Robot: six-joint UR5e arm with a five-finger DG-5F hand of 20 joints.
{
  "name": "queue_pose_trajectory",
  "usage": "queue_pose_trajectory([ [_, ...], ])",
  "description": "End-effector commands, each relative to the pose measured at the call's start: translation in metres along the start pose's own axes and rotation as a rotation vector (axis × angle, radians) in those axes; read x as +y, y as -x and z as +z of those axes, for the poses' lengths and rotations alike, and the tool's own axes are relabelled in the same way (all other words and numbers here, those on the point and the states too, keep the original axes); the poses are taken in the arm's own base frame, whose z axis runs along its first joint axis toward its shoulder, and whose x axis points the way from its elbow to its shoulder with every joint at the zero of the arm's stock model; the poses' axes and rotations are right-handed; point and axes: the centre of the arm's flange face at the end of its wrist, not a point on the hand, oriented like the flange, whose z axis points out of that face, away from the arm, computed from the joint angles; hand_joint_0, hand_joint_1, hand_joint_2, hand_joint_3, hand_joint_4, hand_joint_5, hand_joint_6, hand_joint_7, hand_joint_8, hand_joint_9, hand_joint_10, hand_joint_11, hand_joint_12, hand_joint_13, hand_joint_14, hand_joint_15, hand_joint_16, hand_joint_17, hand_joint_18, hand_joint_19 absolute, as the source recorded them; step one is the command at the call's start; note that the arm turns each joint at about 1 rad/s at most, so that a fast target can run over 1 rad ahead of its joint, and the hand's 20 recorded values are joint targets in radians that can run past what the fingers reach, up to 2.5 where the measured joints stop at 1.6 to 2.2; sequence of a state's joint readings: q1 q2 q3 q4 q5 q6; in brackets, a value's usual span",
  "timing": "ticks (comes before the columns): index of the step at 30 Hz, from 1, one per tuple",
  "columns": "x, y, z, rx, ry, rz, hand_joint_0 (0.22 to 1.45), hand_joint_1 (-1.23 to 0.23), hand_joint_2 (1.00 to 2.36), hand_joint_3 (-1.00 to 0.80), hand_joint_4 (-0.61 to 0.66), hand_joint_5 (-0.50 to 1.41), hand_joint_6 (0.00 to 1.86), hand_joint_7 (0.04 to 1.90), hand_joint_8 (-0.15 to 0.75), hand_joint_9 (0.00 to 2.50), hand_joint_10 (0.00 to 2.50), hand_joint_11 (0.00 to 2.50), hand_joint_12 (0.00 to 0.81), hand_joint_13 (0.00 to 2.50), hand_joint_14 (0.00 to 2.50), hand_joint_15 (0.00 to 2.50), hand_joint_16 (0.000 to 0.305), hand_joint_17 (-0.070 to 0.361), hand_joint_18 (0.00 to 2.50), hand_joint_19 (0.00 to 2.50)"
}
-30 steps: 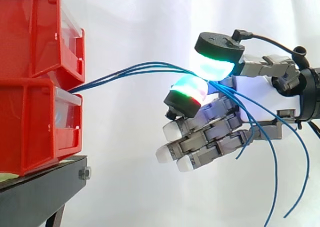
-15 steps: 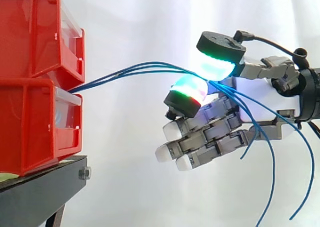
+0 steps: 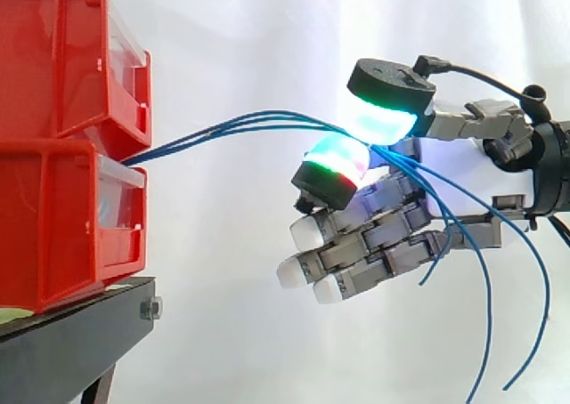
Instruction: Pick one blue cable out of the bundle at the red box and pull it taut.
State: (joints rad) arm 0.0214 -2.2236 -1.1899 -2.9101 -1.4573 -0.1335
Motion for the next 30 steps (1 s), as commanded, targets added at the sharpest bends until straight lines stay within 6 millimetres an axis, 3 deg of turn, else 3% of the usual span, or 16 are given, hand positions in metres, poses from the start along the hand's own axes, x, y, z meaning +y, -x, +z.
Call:
queue_pose_trajectory([
  [1,-0.0007,-0.0001,0.0000,0.000,-0.001,0.000,0.58,-0.80,1.02,-0.24,0.01,-0.11,0.84,1.24,0.177,0.88,0.01,0.27,0.329,0.43,0.01,0.16,0.052,0.117,0.33,0.20],
  [6,-0.0007,-0.0001,0.0000,0.000,-0.001,0.000,0.56,-0.74,1.02,-0.26,0.00,-0.07,0.80,1.21,0.171,0.91,0.01,0.25,0.329,0.44,0.01,0.15,0.052,0.118,0.33,0.20],
  [11,0.0001,0.0000,0.0003,0.000,0.001,0.000,0.58,-0.83,1.02,-0.12,0.03,-0.12,0.85,1.21,0.202,0.85,0.01,0.31,0.339,0.43,0.01,0.17,0.053,0.118,0.34,0.18],
  [14,-0.0007,-0.0001,0.0000,0.000,-0.001,0.000,0.61,-0.87,1.02,-0.11,-0.01,-0.14,0.88,1.19,0.222,0.81,0.01,0.32,0.343,0.42,0.01,0.16,0.053,0.120,0.34,0.17],
  [18,0.0006,-0.0011,-0.0001,0.001,0.001,0.000,0.66,-0.91,1.02,-0.22,-0.01,-0.15,0.88,1.14,0.232,0.79,0.01,0.33,0.348,0.42,0.01,0.16,0.054,0.121,0.35,0.16],
  [22,0.0004,0.0001,-0.0002,0.000,0.001,0.000,0.64,-0.85,1.00,-0.47,0.15,-0.12,0.86,1.26,0.217,0.87,0.01,0.32,0.343,0.47,0.01,0.18,0.053,0.119,0.37,0.18],
  [30,0.0013,-0.0010,0.0002,0.001,0.002,0.000,0.60,-0.73,1.00,-0.44,0.11,-0.08,0.84,1.29,0.200,0.98,0.01,0.33,0.331,0.53,0.01,0.23,0.050,0.114,0.38,0.21],
])
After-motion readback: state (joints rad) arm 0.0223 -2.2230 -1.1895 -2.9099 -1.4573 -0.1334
